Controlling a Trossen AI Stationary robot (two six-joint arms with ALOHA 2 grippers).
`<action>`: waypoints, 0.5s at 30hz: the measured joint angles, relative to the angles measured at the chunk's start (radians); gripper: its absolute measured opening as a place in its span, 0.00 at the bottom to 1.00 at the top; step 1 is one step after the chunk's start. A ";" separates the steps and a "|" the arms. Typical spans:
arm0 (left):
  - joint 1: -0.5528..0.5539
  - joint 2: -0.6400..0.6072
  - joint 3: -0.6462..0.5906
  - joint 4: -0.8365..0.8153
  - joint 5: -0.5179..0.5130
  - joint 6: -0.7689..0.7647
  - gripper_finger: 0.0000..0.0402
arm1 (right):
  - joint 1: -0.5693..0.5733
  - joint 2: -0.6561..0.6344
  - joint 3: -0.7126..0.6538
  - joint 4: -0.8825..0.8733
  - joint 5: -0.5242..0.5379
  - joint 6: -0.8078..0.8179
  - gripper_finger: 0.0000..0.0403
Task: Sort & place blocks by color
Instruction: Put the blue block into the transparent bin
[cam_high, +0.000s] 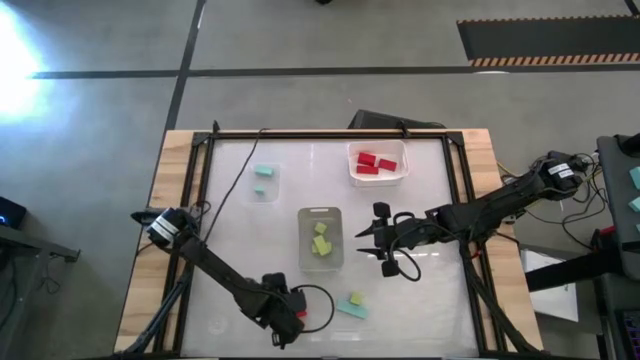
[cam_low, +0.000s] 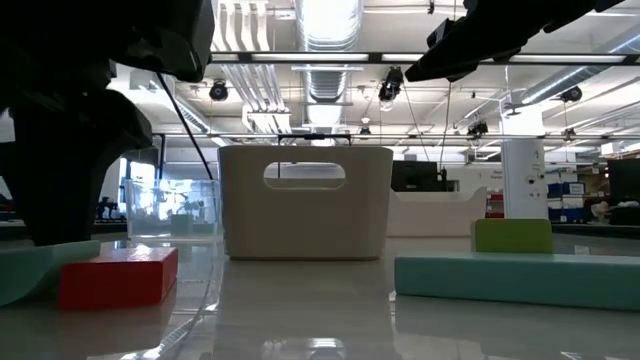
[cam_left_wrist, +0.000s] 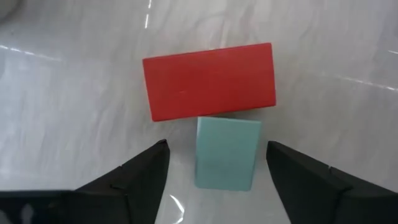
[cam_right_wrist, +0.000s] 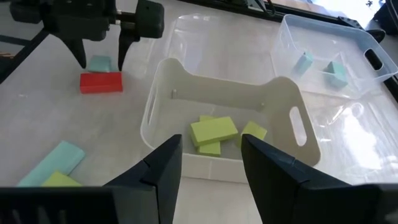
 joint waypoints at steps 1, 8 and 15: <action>0.000 0.000 -0.001 -0.001 -0.002 0.005 0.61 | 0.000 0.000 0.000 0.000 0.000 0.003 0.39; 0.000 0.000 -0.004 -0.001 -0.002 0.016 0.39 | 0.000 0.000 -0.007 0.000 0.000 0.017 0.39; 0.000 -0.007 -0.004 -0.008 0.054 0.017 0.28 | 0.000 0.000 -0.013 0.000 0.000 0.018 0.39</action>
